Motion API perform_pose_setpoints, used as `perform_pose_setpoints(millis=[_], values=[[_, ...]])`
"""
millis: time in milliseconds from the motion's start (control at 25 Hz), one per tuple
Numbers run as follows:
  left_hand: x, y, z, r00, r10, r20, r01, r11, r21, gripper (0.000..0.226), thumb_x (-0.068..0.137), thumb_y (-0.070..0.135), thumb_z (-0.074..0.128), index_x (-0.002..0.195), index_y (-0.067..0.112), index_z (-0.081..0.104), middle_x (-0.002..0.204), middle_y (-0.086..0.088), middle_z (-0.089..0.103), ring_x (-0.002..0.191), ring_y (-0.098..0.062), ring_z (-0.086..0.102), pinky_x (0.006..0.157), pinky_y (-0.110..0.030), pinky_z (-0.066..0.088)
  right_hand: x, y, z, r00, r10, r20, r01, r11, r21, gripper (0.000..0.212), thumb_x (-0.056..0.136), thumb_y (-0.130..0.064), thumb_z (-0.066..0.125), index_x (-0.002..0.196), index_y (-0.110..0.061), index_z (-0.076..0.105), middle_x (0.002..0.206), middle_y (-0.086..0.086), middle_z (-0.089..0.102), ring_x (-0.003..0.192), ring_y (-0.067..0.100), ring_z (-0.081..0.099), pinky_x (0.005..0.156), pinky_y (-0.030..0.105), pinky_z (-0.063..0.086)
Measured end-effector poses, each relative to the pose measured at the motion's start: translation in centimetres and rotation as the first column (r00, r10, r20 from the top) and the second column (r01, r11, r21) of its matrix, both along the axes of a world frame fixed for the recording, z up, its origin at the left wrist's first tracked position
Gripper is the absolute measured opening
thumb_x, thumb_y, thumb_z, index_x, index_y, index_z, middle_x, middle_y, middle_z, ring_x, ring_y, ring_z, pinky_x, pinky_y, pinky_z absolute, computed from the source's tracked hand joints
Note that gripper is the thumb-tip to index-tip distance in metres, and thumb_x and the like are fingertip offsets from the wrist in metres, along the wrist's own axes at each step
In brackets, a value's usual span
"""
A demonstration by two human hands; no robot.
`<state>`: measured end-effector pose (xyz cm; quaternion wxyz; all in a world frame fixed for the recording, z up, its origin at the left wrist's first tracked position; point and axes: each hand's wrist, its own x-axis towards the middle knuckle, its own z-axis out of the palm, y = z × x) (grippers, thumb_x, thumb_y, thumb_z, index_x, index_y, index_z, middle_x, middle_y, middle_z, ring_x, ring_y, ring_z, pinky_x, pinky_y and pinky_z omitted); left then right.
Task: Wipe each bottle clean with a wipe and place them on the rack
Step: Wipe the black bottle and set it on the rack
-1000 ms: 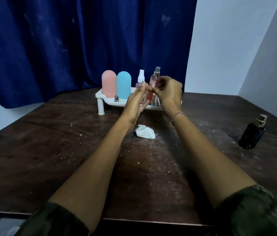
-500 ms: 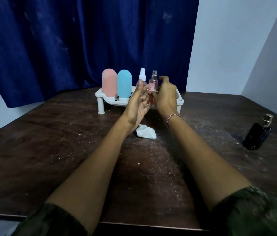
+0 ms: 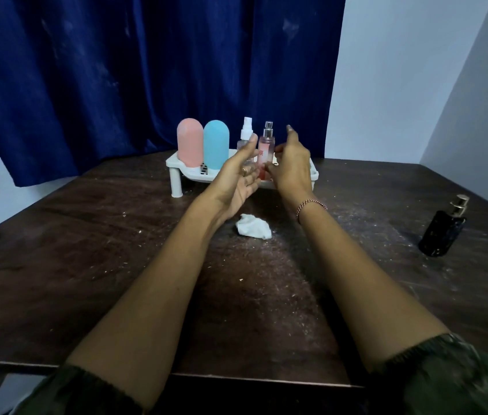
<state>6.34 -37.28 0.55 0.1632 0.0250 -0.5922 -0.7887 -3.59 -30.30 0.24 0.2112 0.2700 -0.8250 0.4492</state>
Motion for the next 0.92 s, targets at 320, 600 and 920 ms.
perform_pose_setpoints(millis=[320,600,920], values=[[0.7,4.3,-0.5,0.992,0.129,-0.015,-0.128,0.959,-0.251,0.016,0.091,0.039,0.055,0.102,0.028,0.054,0.136,-0.026,0.045,0.129,-0.033,0.044,0.109,-0.044,0.036,3.6,4.8,1.3,0.996,0.046,-0.076,-0.054,0.994,-0.097,0.049,0.081,-0.007,0.066,0.126,-0.008,0.048,0.109,0.01,0.06,0.098,0.02,0.059,0.088,0.035,0.051],[0.5,11.0,1.0,0.986,0.105,-0.126,-0.143,0.925,-0.351,0.027,0.097,0.024,0.048,0.12,0.011,0.053,0.112,-0.007,0.061,0.112,-0.021,0.058,0.099,-0.039,0.045,6.2,13.2,4.3,0.945,-0.114,-0.306,0.107,0.994,-0.037,0.023,0.089,-0.008,0.055,0.11,-0.007,0.063,0.11,0.01,0.06,0.095,0.019,0.061,0.085,0.028,0.051],[-3.3,20.2,1.1,1.0,0.008,0.018,0.002,0.864,-0.504,0.037,0.093,-0.002,0.044,0.13,0.002,0.046,0.127,-0.026,0.055,0.12,-0.037,0.052,0.083,-0.03,0.04,4.6,23.3,3.2,0.887,-0.349,-0.302,0.434,0.853,0.289,0.029,0.088,-0.001,0.049,0.113,0.001,0.062,0.113,0.023,0.06,0.105,0.037,0.054,0.087,0.037,0.044]])
